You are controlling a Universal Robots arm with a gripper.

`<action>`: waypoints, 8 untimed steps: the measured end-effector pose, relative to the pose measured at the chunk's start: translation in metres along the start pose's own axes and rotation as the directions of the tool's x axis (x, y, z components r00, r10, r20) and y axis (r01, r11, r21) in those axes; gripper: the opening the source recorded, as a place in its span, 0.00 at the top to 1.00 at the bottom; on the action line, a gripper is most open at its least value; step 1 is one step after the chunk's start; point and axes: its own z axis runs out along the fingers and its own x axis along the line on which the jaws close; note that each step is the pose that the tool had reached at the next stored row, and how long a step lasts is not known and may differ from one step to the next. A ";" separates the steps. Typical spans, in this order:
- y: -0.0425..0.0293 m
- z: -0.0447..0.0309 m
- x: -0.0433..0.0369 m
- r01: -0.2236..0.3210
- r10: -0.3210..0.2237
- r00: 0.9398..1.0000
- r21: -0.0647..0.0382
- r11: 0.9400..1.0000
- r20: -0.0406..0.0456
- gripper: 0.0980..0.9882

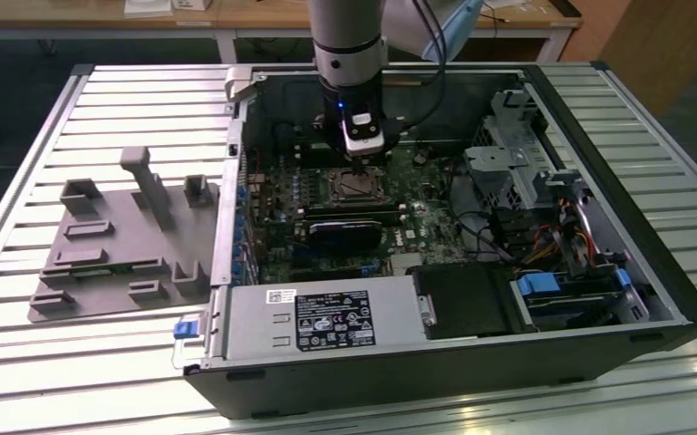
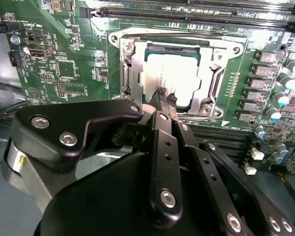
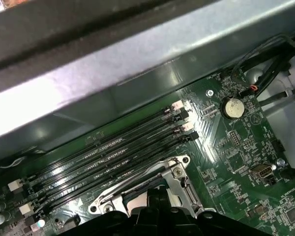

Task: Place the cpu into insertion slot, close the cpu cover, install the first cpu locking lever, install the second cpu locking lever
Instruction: 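Install the first cpu locking lever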

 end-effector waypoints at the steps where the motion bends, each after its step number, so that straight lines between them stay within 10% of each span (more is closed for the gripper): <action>1: 0.0000 -0.0001 0.0000 0.000 0.000 1.000 0.001 1.000 0.000 1.00; 8: 0.0009 -0.0086 -0.0010 0.001 -0.002 1.000 0.008 1.000 0.005 1.00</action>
